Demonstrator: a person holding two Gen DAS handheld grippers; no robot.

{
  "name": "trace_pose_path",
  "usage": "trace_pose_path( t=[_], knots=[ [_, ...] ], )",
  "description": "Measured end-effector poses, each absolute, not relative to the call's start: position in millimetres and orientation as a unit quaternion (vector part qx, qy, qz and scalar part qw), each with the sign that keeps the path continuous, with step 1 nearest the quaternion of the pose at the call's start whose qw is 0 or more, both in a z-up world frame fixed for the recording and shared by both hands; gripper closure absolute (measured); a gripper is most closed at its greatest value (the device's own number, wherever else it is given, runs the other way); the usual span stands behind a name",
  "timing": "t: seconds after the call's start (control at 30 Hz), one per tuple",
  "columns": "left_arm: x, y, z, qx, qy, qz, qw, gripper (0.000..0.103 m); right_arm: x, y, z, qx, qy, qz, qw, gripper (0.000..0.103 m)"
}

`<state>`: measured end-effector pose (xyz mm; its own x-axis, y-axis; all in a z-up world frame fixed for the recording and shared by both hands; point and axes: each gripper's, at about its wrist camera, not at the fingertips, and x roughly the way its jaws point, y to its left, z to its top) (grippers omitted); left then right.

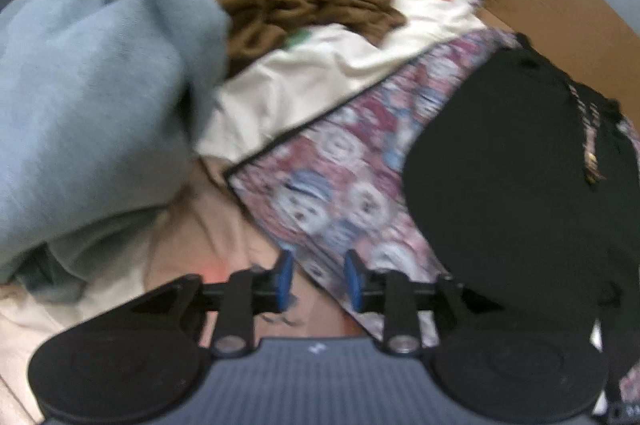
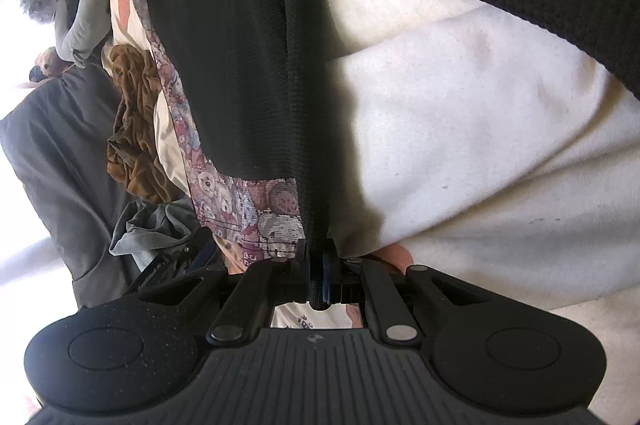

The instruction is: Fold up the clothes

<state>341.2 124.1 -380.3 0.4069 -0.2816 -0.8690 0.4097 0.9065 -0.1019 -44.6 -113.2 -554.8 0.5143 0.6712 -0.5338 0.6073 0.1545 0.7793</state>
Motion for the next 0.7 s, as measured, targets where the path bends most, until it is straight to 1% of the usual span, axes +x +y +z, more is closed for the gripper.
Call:
trace_pose_path(
  t=[0.03, 0.1, 0.3, 0.37, 0.4, 0.43, 0.53, 0.63, 0.67, 0.7],
  knots=[
    [344.3, 128.1, -380.9, 0.056, 0.497, -0.199, 0.843, 0.058, -44.7, -113.4, -554.4, 0.649, 0.493, 0.028, 0.579, 0.100],
    [349.8, 135.9, -384.6, 0.041, 0.483, -0.184, 0.855, 0.053, -44.5, -113.6, -553.7, 0.647, 0.494, 0.028, 0.580, 0.100],
    [362.3, 143.2, -401.3, 0.014, 0.480, -0.166, 0.862, 0.056, -41.9, -114.6, -550.5, 0.640, 0.497, 0.032, 0.585, 0.100],
    [363.2, 142.1, -403.5, 0.015, 0.472, -0.168, 0.865, 0.064, -41.3, -114.8, -549.8, 0.636, 0.499, 0.033, 0.587, 0.100],
    [363.8, 141.2, -403.8, 0.015, 0.470, -0.169, 0.866, 0.071, -41.1, -114.9, -549.4, 0.635, 0.500, 0.033, 0.588, 0.100],
    [364.4, 140.1, -403.8, 0.014, 0.467, -0.171, 0.867, 0.075, -40.8, -114.7, -549.0, 0.634, 0.500, 0.033, 0.589, 0.100],
    [365.7, 135.3, -403.8, 0.025, 0.456, -0.177, 0.872, 0.078, -39.9, -113.6, -548.5, 0.633, 0.500, 0.032, 0.590, 0.100],
    [366.7, 133.6, -402.2, 0.035, 0.447, -0.177, 0.876, 0.080, -39.3, -112.5, -547.5, 0.631, 0.499, 0.036, 0.593, 0.100],
    [367.0, 133.8, -401.4, 0.036, 0.444, -0.176, 0.878, 0.081, -39.4, -112.6, -547.5, 0.630, 0.500, 0.036, 0.594, 0.100],
    [367.3, 134.0, -400.7, 0.037, 0.441, -0.176, 0.879, 0.086, -39.5, -112.8, -547.6, 0.629, 0.500, 0.036, 0.594, 0.100]
  ],
)
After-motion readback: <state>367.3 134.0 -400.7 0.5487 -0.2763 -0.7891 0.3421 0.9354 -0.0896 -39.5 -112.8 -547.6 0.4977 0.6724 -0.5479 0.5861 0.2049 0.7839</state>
